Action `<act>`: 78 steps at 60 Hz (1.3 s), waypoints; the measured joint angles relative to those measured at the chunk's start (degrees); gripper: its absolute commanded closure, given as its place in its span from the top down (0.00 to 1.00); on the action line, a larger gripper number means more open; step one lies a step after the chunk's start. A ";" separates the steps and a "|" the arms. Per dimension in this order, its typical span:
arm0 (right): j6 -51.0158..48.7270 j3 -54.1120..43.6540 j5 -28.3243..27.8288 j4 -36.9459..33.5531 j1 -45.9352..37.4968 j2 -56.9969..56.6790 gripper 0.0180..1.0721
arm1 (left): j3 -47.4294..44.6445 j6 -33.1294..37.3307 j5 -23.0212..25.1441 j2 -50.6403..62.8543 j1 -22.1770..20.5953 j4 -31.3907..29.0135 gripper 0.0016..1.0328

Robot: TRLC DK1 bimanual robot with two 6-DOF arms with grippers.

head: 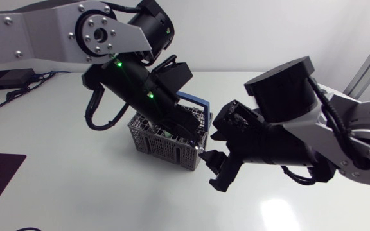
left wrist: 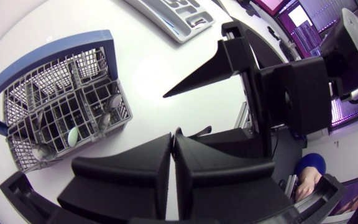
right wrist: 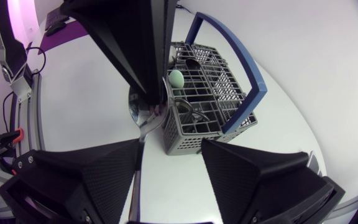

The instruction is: Unload the cutlery basket into the drawer organizer.

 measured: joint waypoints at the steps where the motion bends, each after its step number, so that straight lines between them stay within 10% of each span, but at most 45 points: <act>1: -0.02 0.00 0.00 0.04 0.09 0.00 0.39 | 0.00 0.00 -0.02 0.00 0.00 0.00 0.03; 37: -0.26 0.00 -1.27 0.85 0.83 0.00 0.05 | 0.50 -0.04 -0.02 0.15 0.76 0.00 0.07; 61: -0.68 0.00 -4.85 0.74 1.03 0.00 0.05 | 2.27 -0.72 1.51 0.15 2.67 -0.46 0.57; 78: -2.49 -0.04 -9.64 -2.54 -1.20 -0.63 0.05 | 6.49 -1.95 1.97 -0.57 6.95 -0.37 0.67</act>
